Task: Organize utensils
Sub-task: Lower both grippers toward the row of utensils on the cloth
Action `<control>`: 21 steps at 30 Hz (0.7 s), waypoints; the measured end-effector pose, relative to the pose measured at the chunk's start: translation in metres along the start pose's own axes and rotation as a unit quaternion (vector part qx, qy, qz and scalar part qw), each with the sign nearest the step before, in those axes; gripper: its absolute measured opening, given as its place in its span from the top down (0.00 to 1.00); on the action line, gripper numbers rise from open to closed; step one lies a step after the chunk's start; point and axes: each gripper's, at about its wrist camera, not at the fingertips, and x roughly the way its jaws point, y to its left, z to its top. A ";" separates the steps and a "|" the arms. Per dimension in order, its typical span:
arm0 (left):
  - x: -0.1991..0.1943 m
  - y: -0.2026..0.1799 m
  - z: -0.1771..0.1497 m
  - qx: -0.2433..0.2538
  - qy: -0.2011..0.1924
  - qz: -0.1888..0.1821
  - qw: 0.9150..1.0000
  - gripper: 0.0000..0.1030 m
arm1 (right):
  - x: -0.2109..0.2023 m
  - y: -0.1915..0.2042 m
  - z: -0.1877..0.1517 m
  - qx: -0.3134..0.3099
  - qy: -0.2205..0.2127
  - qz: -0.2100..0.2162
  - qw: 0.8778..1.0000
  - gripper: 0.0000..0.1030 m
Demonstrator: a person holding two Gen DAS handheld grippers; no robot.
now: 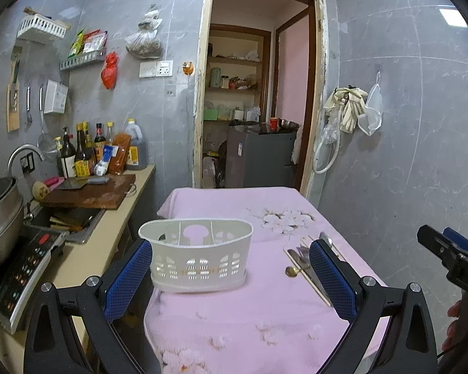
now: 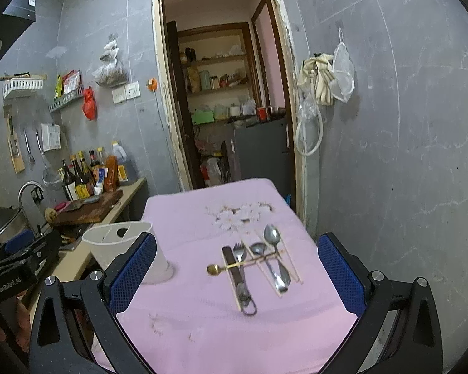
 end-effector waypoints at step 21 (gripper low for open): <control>0.171 -0.083 -0.020 -0.055 0.123 0.004 0.991 0.02 | 0.196 -0.103 0.012 -0.016 0.099 0.031 0.994 0.01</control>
